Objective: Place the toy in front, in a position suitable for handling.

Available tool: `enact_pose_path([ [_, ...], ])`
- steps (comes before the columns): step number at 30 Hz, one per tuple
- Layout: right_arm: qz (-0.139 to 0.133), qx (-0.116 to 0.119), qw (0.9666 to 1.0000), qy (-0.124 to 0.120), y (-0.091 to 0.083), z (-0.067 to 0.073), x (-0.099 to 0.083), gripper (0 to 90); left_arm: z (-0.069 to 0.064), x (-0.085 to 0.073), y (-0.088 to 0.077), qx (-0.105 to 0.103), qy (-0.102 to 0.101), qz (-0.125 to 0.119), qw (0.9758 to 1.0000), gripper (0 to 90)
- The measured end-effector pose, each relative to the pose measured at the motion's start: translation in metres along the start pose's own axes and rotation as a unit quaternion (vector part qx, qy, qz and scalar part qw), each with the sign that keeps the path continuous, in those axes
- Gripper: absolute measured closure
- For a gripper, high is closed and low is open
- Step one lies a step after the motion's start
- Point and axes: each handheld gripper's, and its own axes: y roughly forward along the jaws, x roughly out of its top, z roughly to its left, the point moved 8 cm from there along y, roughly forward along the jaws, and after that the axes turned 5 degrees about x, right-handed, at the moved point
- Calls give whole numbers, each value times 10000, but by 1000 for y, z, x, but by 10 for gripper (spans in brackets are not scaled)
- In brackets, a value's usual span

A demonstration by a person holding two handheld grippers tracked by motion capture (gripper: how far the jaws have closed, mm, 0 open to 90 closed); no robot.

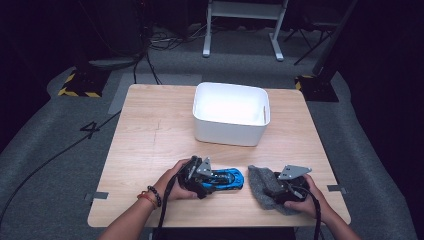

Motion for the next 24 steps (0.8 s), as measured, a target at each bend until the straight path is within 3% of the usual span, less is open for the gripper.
enact_pose_path([
  [1,23,38,10000,75,1,-3,0,300,1,-1,1,-83,-128,-61,9999,194],
  [2,23,38,10000,75,1,-3,0,300,1,-1,1,-83,-128,-61,9999,191],
  [3,-30,233,9997,97,1,-5,2,482,2,-5,1,-142,-274,-69,9995,189],
  [4,-30,233,9997,97,1,-5,2,482,2,-5,1,-142,-274,-69,9995,173],
  [6,-101,318,9994,-35,0,-5,5,662,3,-10,1,-115,-367,-60,9992,160],
  [7,-276,346,9990,-113,-4,-5,14,720,3,-15,-3,-99,-389,-96,9991,162],
  [9,-525,445,9976,-115,-8,-3,27,724,2,-18,-6,-127,-421,-165,9989,188],
  [10,-525,445,9976,-115,-8,-3,27,724,2,-18,-6,-127,-421,-165,9989,196],
  [12,-689,649,9953,-195,-8,3,43,722,3,-20,-7,-103,-435,-168,9989,197],
  [13,-796,828,9930,-274,-1,13,61,719,2,-20,-7,-75,-429,-163,9989,197],
  [14,-796,828,9930,-274,-1,13,61,719,2,-20,-7,-75,-429,-163,9989,197],
  [15,-894,1125,9889,-383,9,27,79,713,2,-19,-6,-94,-413,-169,9990,197],
  [16,-894,1125,9889,-383,9,27,79,713,2,-19,-6,-94,-413,-169,9990,197],
  [17,-817,1286,9862,-645,22,42,93,697,3,-19,-6,-102,-399,-185,9990,198],
  [18,-759,1304,9858,-740,29,48,99,686,3,-19,-6,-105,-399,-209,9989,198],
  [19,-759,1304,9858,-740,29,48,99,686,3,-18,-5,-104,-397,-229,9989,198],
  [21,-606,1388,9848,-847,48,62,108,651,3,-16,-3,-101,-419,-287,9987,197],
  [24,-561,1372,9854,-841,56,64,110,626,2,-13,-1,-72,-449,-311,9985,197],
])
